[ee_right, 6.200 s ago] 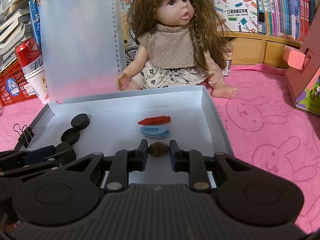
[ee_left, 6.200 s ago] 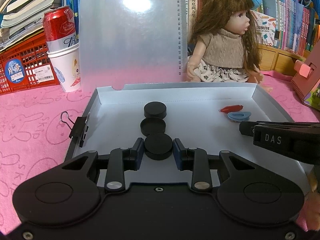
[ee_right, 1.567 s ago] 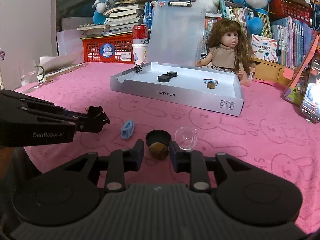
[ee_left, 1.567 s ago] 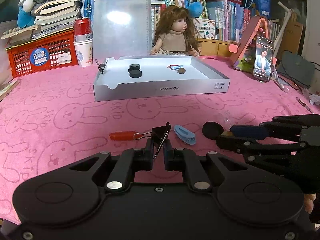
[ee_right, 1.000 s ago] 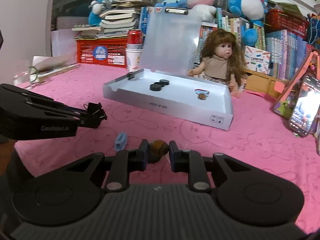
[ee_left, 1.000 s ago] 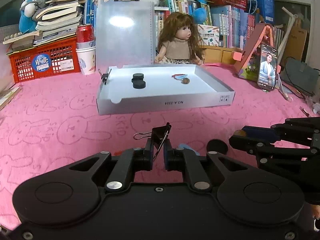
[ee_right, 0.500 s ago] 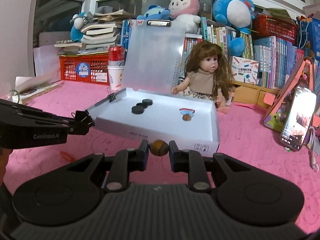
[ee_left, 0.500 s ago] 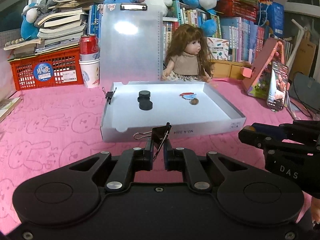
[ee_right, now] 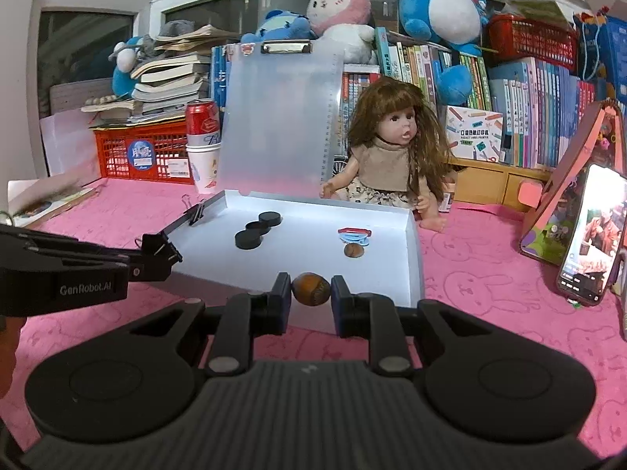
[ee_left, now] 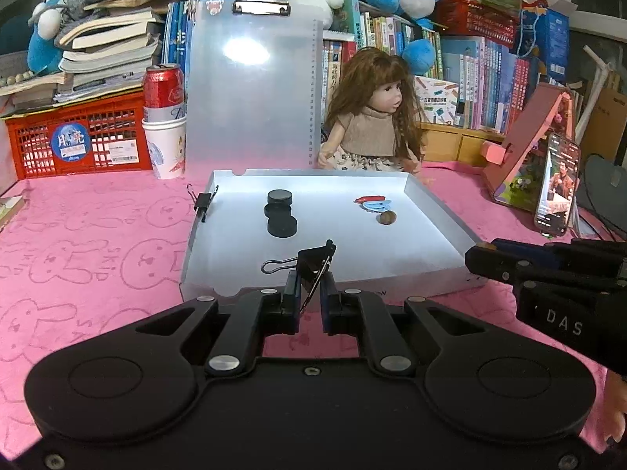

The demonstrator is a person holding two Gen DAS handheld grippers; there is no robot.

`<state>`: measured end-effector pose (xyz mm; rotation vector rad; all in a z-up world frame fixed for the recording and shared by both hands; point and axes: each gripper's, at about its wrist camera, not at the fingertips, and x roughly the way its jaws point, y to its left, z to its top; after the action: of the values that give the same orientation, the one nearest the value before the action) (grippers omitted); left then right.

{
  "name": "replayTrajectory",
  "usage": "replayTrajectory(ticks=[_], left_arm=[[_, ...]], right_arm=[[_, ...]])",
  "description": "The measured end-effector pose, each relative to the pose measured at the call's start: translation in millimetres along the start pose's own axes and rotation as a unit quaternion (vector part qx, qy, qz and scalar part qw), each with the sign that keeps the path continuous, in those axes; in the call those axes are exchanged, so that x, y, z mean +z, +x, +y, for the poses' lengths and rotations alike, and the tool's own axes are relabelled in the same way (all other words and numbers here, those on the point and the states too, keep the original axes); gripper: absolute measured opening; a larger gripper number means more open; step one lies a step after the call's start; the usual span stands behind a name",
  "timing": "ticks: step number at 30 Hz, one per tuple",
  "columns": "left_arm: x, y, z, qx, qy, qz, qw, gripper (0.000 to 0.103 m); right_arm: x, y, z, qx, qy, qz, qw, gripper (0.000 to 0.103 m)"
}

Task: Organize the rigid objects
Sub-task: 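Carry the binder clip and brown nut with both tools over the white tray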

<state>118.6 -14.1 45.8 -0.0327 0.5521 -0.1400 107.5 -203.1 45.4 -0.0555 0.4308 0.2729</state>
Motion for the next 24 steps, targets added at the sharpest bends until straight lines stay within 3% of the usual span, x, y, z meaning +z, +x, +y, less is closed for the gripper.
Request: replayTrajectory(ticks=[24], left_arm=[[29,100,13,0.008,-0.016,0.056,0.9983,0.010]], right_arm=[[18,99,-30,-0.016,0.052,0.062,0.997,0.027]])
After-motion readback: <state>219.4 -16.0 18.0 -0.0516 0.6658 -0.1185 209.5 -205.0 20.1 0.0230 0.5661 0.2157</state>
